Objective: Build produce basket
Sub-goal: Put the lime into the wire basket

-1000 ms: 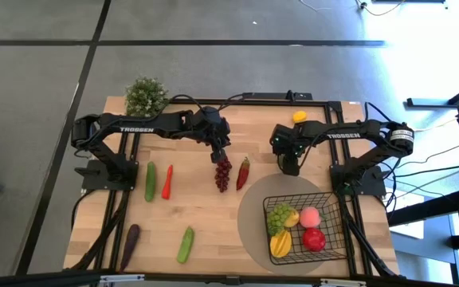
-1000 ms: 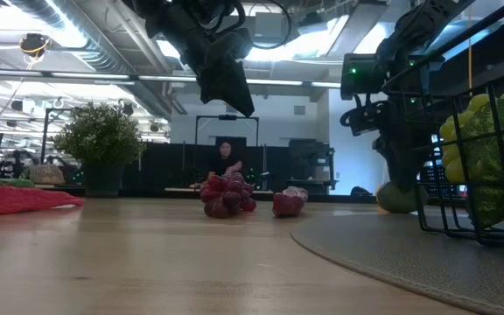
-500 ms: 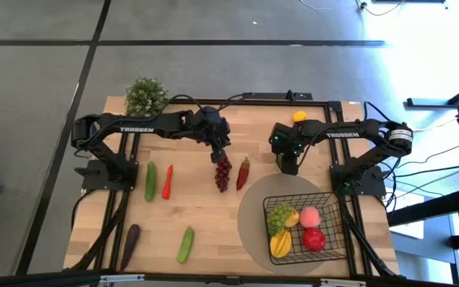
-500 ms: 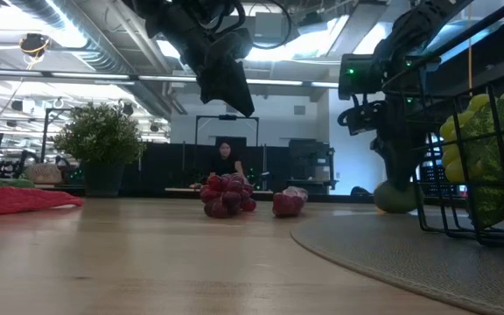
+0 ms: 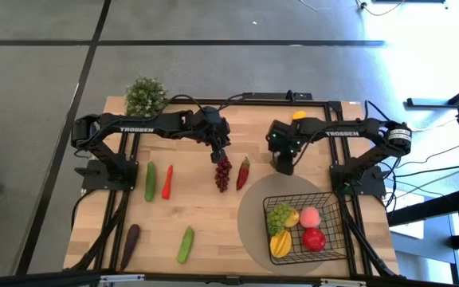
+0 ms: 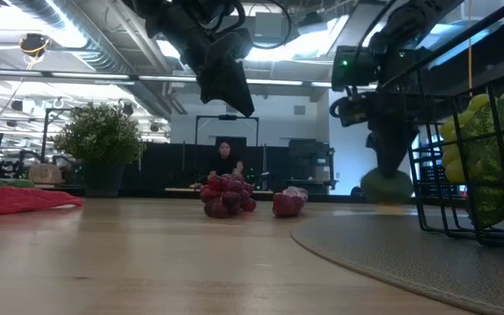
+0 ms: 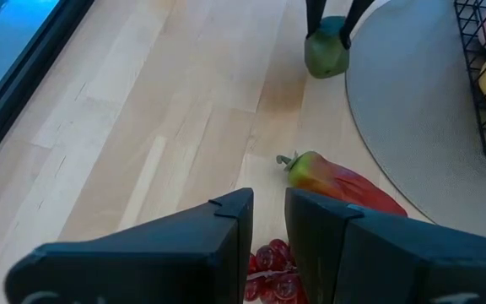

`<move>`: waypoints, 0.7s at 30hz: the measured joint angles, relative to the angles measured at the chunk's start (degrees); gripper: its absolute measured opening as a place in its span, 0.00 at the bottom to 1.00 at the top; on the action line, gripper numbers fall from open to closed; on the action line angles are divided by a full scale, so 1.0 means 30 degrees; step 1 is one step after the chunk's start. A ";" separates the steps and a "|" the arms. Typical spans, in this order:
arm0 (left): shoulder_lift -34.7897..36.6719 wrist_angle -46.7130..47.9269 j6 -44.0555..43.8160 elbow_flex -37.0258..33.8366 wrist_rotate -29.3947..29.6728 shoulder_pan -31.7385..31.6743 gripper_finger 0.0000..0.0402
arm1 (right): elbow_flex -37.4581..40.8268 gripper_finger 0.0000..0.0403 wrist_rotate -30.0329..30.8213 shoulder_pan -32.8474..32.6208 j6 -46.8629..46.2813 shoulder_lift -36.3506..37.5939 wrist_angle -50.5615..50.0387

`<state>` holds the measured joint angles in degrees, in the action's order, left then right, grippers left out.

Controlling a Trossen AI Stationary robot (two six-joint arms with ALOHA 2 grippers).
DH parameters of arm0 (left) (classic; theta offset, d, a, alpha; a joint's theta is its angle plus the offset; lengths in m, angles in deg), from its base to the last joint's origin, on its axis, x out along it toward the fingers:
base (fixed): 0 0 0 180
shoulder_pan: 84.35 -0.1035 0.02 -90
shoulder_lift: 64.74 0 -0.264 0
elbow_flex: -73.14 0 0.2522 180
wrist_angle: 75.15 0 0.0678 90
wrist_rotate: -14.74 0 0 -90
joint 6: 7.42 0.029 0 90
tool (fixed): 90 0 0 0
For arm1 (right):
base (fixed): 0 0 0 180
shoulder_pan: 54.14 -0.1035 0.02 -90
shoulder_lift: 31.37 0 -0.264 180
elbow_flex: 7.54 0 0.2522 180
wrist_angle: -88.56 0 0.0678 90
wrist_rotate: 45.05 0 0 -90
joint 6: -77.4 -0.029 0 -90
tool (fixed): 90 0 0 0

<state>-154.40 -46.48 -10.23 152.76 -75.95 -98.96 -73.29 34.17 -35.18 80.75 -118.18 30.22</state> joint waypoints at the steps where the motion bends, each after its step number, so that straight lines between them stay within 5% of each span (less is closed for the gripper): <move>1: 0.0000 0.0000 0.0000 0.0000 -0.0002 0.0000 0.15 | -0.0142 0.24 0.0004 0.0000 -0.0090 0.0000 -0.0042; 21: 0.3412 0.2387 0.0643 0.0029 -0.0151 0.0350 0.15 | -0.7471 0.23 0.0217 -0.1625 -0.3611 0.0109 -0.6075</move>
<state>-144.17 -39.32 -8.30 152.85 -76.40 -97.91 -95.70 34.82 -40.06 69.91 -117.85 12.00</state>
